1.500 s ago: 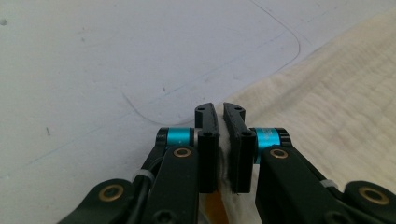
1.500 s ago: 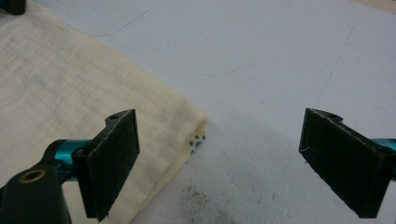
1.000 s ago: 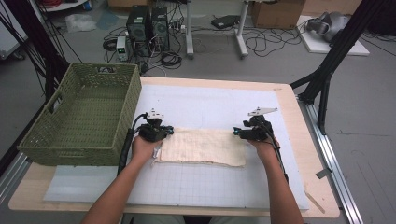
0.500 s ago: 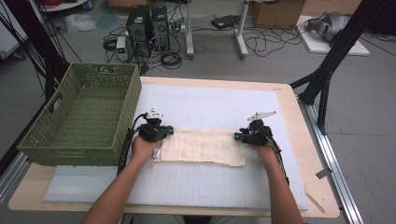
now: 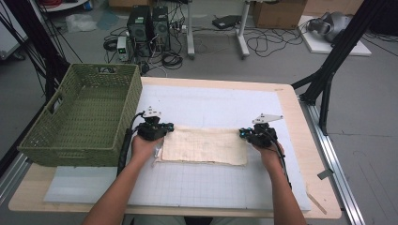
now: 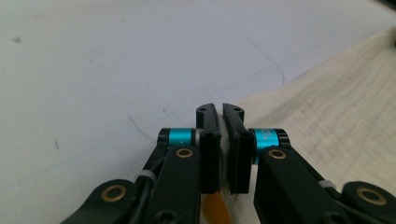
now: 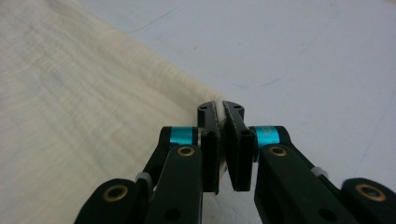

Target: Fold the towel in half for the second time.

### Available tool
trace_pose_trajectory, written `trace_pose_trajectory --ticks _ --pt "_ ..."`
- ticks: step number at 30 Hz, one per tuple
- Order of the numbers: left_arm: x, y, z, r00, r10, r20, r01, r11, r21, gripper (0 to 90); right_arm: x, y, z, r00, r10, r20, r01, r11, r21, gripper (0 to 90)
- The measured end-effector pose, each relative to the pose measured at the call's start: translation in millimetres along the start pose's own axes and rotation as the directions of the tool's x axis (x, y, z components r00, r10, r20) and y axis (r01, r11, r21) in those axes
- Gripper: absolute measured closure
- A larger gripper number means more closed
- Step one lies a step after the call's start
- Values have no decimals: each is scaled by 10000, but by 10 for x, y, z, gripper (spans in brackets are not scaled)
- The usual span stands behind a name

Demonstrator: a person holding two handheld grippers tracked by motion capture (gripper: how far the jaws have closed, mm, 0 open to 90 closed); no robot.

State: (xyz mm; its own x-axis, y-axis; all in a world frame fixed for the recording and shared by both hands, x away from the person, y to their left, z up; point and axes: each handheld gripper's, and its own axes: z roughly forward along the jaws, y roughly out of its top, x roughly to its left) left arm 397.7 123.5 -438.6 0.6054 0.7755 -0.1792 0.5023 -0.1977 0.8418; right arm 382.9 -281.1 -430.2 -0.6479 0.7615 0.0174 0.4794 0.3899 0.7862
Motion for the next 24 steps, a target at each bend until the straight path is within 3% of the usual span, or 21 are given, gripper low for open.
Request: trace_pose_trajectory --ticks 5,8,11,17,24 --pt "-92 24 -81 9985 540 87 -539 9985 -132 844 76 -29 -73 9994 -328 84 330 9992 -228 856" --pt "-166 31 -153 9956 937 -1 -936 9943 -512 841 89 -83 -113 9995 -301 -54 299 9988 -396 856" --pt "-179 4 -193 9955 943 42 -940 9942 -526 839 96 -111 -171 9996 -151 -219 138 9982 -582 855" --pt "-164 -71 -276 9978 521 419 -490 9963 -707 837 171 -93 -256 9984 -489 -279 467 9962 -733 854" --pt "-201 -132 -350 9966 593 575 -559 9967 -595 836 237 -130 -334 9975 -612 -349 579 9944 -882 854"
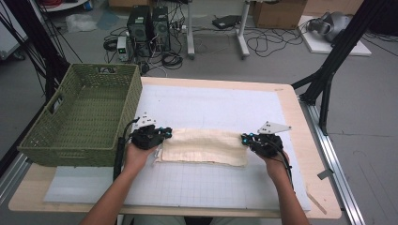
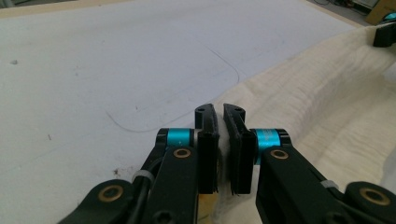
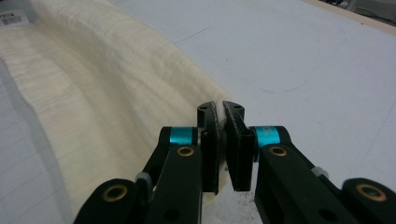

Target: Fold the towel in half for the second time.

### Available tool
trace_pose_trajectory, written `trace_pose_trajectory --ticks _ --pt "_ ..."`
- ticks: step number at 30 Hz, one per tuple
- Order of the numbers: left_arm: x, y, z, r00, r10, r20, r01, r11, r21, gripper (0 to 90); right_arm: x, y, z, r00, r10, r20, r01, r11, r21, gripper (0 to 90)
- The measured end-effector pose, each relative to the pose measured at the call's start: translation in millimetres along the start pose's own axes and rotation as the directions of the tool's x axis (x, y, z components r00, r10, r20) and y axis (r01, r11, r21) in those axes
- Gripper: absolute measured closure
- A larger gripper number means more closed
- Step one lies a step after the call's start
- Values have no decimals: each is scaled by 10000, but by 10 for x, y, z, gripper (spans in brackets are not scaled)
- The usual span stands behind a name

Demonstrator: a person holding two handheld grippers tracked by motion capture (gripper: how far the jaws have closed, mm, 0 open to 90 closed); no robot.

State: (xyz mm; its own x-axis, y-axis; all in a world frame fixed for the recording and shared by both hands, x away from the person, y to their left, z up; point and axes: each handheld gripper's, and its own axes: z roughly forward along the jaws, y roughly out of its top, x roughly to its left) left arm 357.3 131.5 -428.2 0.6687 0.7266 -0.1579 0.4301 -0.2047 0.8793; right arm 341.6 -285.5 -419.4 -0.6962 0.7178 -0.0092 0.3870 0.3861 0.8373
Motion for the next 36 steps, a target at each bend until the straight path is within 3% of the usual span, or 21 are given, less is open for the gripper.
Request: trace_pose_trajectory --ticks 15,31,36 --pt "-78 -40 -93 9989 318 333 -321 9995 71 832 125 -70 -105 9996 -255 -114 254 9997 -66 850" --pt "-170 -230 -179 9978 165 635 -188 9992 366 830 228 -185 -156 9982 -387 -460 390 9992 55 849" --pt "-193 -292 -188 9976 167 665 -212 9974 686 831 263 -221 -183 9963 -595 -613 609 9979 204 849"
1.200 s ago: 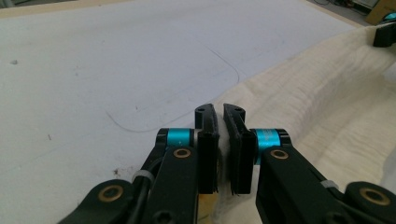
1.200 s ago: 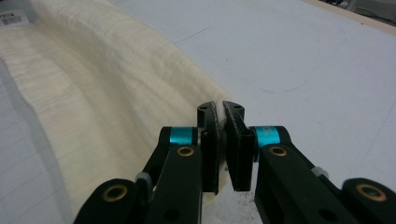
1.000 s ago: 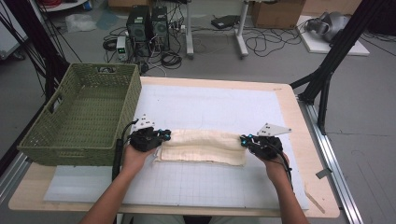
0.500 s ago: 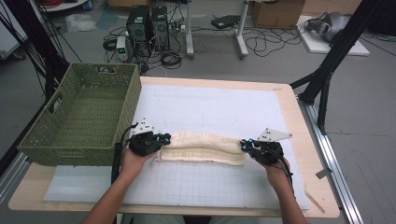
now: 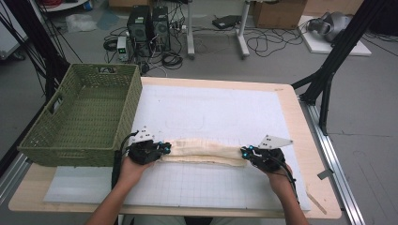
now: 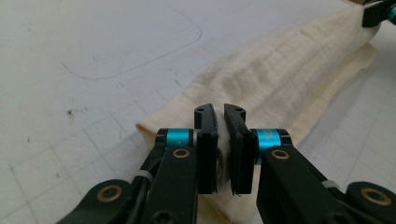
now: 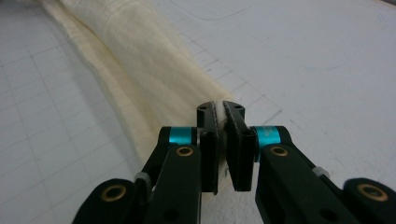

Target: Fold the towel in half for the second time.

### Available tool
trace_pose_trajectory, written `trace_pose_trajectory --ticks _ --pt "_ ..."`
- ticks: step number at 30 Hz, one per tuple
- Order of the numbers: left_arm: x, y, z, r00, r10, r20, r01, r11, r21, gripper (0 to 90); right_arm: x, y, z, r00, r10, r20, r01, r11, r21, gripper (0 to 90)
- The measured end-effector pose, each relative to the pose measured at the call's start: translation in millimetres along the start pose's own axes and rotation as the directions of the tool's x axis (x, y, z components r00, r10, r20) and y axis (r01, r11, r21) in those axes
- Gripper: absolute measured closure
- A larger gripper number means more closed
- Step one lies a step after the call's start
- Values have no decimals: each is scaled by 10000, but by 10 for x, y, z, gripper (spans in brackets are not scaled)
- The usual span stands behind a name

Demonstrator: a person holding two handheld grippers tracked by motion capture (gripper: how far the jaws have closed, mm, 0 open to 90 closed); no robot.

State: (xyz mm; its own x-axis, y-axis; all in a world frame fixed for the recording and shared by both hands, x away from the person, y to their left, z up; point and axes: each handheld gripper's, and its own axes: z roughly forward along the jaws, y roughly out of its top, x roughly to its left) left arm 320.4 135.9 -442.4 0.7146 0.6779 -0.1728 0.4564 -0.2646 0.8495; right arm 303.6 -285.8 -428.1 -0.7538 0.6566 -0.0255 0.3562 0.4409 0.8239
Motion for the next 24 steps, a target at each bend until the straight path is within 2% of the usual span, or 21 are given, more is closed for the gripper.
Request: trace_pose_trajectory --ticks 5,7,9,11,13,15,17,20,23,24 --pt "-13 -26 -36 10000 -37 29 37 9999 154 822 30 -31 -32 10000 -29 -64 30 9999 167 849" --pt "-16 -16 -49 9999 -138 16 138 9998 119 756 33 -43 -37 10000 -73 -45 74 9997 217 849" --pt "-24 30 -80 9995 -316 -73 315 9993 -196 610 41 -58 -33 9999 -82 -71 84 9996 271 849" --pt "-45 107 -133 9989 -466 -79 458 9959 -779 499 53 -70 -28 9999 -136 -91 139 9993 355 849" --pt "-74 190 -176 9993 -371 -19 365 9907 -1311 456 70 -73 -24 9997 -215 -79 219 9988 441 849" --pt "-101 253 -171 9998 -169 91 181 9885 -1504 464 81 -69 -25 9997 -256 -64 259 9985 488 847" --pt "-117 276 -97 9998 -13 202 38 9923 -1237 527 87 -68 -19 9995 -310 -57 313 9981 524 847" --pt "-111 234 71 10000 -9 -67 8 9999 -142 634 102 -70 -14 9991 -423 -42 425 9971 632 847" --pt "-118 180 190 9993 194 -332 -164 9962 860 708 114 -69 -27 9990 -453 -16 453 9966 688 848" --pt "-125 162 206 9989 298 -370 -261 9949 971 723 113 -71 -33 9989 -476 -9 475 9964 705 848"
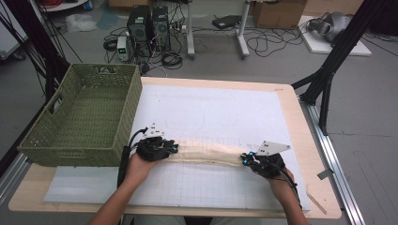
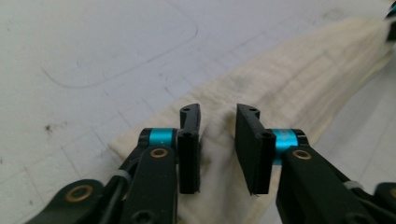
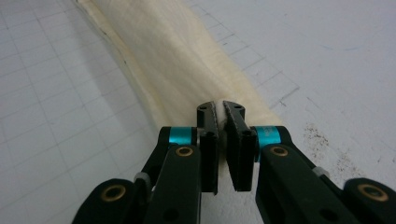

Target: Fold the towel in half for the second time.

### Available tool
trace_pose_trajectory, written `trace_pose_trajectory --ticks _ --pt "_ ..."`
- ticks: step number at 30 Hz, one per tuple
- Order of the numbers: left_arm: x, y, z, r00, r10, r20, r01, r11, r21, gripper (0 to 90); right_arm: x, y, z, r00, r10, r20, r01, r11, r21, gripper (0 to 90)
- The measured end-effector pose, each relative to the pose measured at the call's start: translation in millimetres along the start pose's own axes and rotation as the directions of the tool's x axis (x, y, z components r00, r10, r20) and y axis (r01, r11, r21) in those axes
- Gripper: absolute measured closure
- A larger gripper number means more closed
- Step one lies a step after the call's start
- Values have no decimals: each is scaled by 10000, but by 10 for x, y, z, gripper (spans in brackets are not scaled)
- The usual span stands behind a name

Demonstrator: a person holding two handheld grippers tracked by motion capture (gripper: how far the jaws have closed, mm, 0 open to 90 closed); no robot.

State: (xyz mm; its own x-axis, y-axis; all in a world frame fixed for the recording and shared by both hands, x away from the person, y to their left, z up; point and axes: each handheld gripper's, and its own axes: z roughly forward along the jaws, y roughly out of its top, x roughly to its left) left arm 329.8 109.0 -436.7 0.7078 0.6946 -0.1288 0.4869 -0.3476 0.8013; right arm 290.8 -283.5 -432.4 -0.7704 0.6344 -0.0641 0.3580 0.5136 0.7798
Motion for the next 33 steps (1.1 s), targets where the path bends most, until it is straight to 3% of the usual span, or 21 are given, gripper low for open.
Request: trace_pose_trajectory --ticks 4,6,9,12,14,16,19,26,28,30,33 --pt "2 -89 34 10000 -32 11 32 9997 235 762 -2 -5 -24 10000 65 67 -65 10000 69 822" --pt "-3 -98 23 10000 -12 -29 12 9998 180 765 -6 15 -54 9998 103 169 -102 9999 -65 726" --pt "-4 -102 17 10000 -9 -31 9 9999 166 763 2 96 -138 9934 651 942 -569 9946 -867 500" --pt "-7 -104 14 10000 61 -14 -60 9998 163 751 40 224 -185 9846 993 1442 -748 9832 -1666 404" --pt "-9 -106 13 10000 36 5 -36 9999 131 745 88 333 -172 9822 1127 1502 -779 9723 -2204 387" --pt "-7 -107 12 10000 38 15 -38 9999 122 744 121 436 -119 9802 1197 1581 -806 9690 -2335 391" --pt "-7 -109 12 9999 91 46 -92 9999 94 739 168 568 50 9815 1109 1560 -777 9757 -2047 463" --pt "-6 -111 6 9999 -3 128 3 10000 -47 730 364 670 551 9956 651 678 -562 9905 -1257 611" --pt "0 -100 -18 9998 -93 196 100 9994 -344 703 419 654 636 9967 588 562 -531 9938 -977 626" --pt "6 -77 -59 9994 -255 223 275 9951 -948 661 454 602 693 9974 474 551 -438 9970 -638 630" --pt "14 -44 -84 9980 -507 383 566 9833 -1730 609 477 509 688 9971 460 611 -442 9986 -299 632"
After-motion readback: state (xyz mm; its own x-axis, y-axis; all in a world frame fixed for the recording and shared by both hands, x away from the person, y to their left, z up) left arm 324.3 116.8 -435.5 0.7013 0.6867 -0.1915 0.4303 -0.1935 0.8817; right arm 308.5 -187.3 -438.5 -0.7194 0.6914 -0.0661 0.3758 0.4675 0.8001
